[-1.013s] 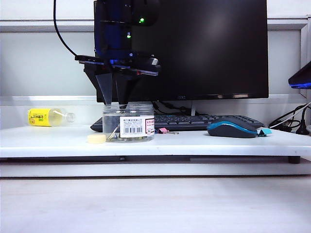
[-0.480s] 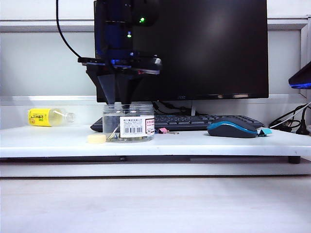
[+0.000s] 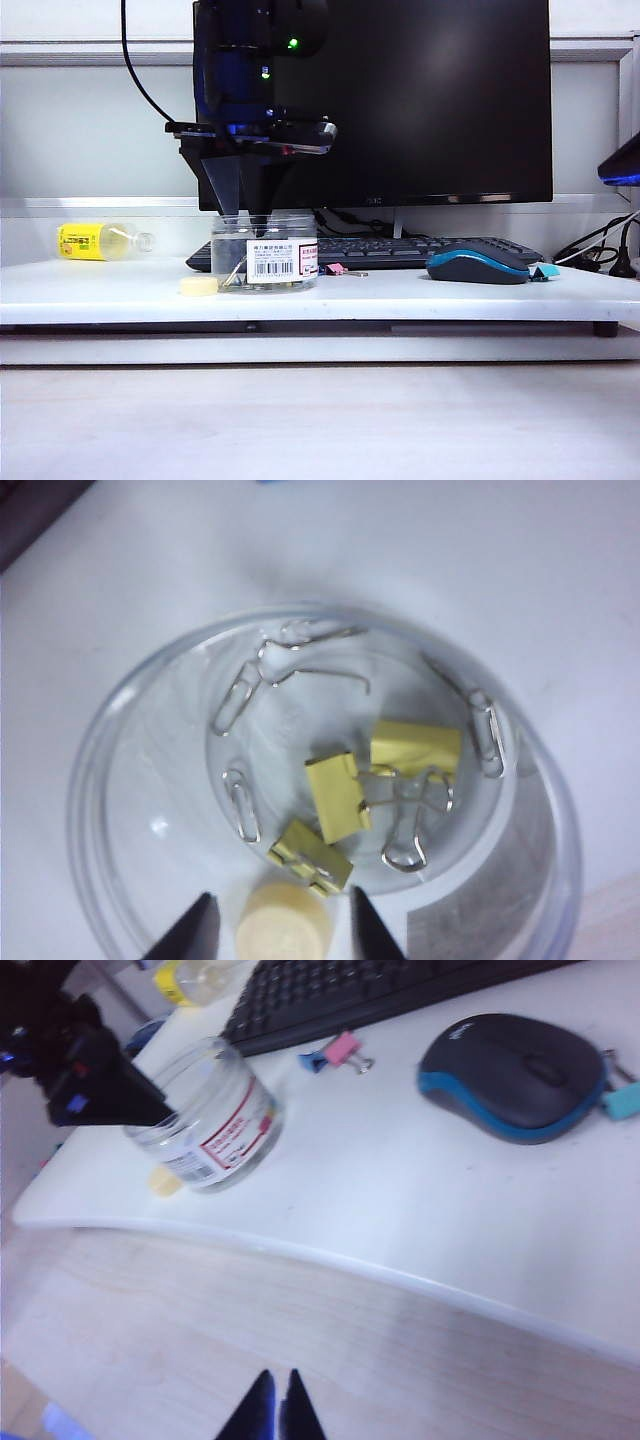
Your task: Take the clips out of the round transparent plastic box and place them on the table.
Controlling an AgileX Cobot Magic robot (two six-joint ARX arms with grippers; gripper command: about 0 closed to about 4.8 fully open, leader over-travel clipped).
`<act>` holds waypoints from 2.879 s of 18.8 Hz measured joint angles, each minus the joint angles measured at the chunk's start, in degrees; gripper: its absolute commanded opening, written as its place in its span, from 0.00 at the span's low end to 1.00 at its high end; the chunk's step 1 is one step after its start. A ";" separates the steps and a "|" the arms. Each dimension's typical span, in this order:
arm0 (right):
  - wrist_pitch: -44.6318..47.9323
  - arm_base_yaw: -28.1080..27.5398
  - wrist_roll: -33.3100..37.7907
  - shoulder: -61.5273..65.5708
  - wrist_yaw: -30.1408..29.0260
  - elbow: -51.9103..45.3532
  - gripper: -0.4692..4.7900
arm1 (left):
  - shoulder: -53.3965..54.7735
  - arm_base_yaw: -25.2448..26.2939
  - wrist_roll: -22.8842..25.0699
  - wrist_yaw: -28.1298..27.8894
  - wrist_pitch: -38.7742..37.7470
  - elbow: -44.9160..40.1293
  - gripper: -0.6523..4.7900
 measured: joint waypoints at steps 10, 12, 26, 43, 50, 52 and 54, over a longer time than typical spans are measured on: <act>-0.04 0.00 -0.09 0.04 0.94 -0.48 0.13 | 3.41 -0.02 0.72 -0.20 -1.09 0.11 0.44; -0.20 0.00 -0.17 0.07 1.77 -1.11 0.13 | 3.41 -0.02 0.72 -0.83 -1.07 0.11 0.41; -0.09 0.00 -0.20 -0.02 1.77 -1.20 0.13 | 6.40 -0.04 0.72 -0.81 0.33 0.61 0.35; 0.11 0.00 -0.20 0.00 1.81 -1.20 0.13 | 8.81 0.35 0.72 -0.35 1.14 2.05 0.28; 0.11 0.00 -0.20 0.07 2.32 -1.20 0.13 | 8.92 0.35 0.70 -0.28 3.26 2.05 0.27; 0.11 0.00 -0.20 0.07 2.60 -1.20 0.13 | 8.92 0.35 0.76 -0.92 3.39 2.05 0.27; 0.11 0.00 -0.20 0.07 2.64 -1.20 0.13 | 8.92 0.35 0.92 -1.09 3.41 2.05 0.27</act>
